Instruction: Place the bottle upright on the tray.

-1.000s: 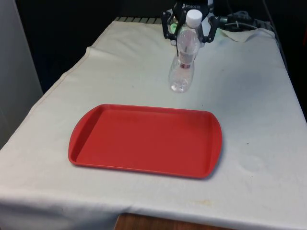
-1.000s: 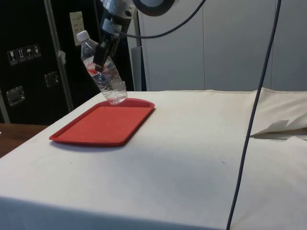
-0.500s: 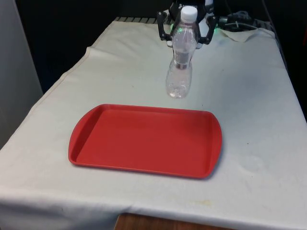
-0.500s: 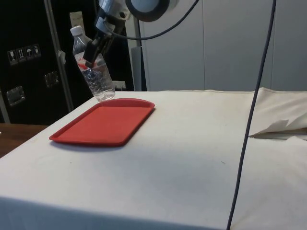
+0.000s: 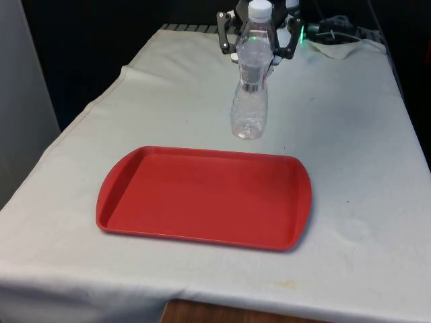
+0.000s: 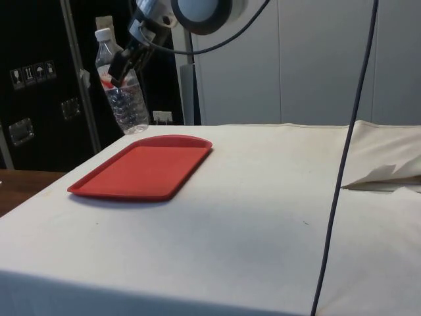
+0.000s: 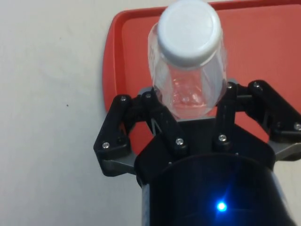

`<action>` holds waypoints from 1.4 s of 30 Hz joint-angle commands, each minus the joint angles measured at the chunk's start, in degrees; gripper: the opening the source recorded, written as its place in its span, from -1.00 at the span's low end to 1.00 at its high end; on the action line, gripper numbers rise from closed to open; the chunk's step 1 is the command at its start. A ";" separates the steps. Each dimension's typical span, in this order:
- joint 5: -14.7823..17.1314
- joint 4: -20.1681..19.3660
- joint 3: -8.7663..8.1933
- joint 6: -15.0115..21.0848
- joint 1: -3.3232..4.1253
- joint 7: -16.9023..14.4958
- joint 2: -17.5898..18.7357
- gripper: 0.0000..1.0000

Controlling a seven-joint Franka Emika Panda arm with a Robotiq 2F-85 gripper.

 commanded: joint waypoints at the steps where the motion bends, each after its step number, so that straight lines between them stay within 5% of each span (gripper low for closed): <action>1: 0.92 -0.40 1.66 1.49 -0.63 0.11 -0.17 -0.30; 4: 0.80 -0.63 1.72 2.81 -0.69 0.80 -0.11 -0.30; 5: 0.00 -0.40 0.00 1.83 -0.06 0.80 0.11 -0.30; 7: 0.74 -0.80 1.78 3.72 -0.74 1.32 -0.11 -0.30; 13: 0.34 -1.38 1.60 7.22 -0.80 2.98 0.57 -0.30; 14: 0.00 -1.15 0.00 6.19 -0.17 2.69 0.69 -0.30; 15: 0.29 -1.49 1.55 7.73 -0.80 3.15 0.74 -0.30; 30: 0.00 -1.32 0.00 8.25 -0.17 3.09 1.49 -0.30; 42: 0.00 -1.72 0.34 13.75 -0.34 3.72 3.84 -0.30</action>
